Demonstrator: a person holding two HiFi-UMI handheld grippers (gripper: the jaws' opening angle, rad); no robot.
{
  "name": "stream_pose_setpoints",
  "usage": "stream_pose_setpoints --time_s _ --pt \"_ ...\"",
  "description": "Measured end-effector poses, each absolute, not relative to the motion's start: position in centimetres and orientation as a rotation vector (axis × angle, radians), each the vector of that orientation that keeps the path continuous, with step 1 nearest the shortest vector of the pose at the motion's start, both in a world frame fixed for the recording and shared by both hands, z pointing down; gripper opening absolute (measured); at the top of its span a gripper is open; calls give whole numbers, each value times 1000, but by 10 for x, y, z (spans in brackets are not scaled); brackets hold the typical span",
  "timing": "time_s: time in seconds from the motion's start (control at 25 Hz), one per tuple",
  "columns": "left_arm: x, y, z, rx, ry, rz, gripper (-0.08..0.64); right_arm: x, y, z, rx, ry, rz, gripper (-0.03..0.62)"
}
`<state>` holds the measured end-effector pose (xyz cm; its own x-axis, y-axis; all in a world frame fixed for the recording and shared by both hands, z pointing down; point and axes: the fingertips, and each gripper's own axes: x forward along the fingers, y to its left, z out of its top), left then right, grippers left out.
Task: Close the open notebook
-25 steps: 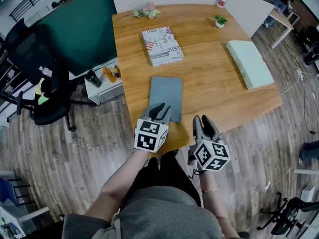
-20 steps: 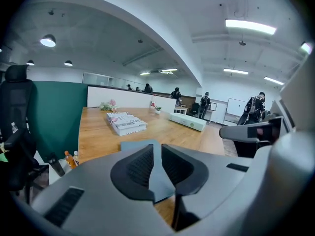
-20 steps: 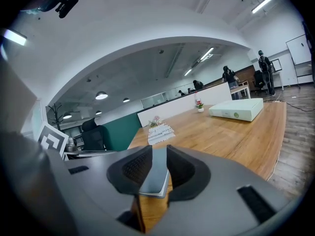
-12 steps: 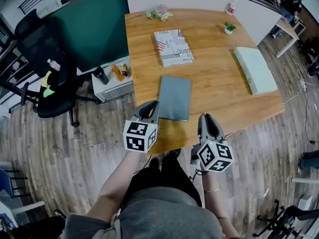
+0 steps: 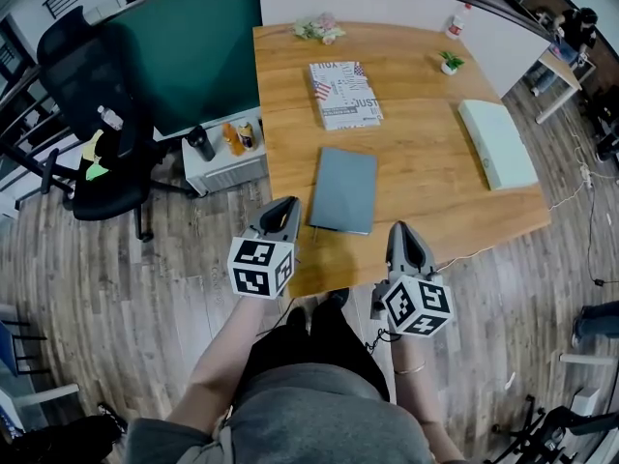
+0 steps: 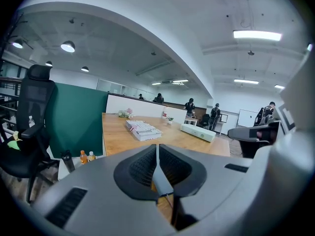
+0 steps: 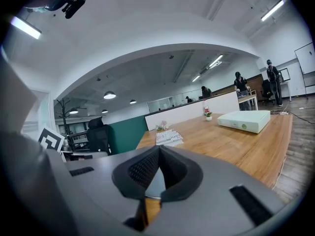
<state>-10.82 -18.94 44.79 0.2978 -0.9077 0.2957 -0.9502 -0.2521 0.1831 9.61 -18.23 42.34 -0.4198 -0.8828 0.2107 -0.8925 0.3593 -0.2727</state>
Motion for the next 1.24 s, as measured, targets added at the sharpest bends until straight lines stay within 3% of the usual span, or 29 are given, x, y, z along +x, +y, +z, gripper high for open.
stream_pose_setpoints --time_s 1.24 --pt "-124 -169 450 2332 -1669 287 35 78 -167 423 1680 -2532 476 3"
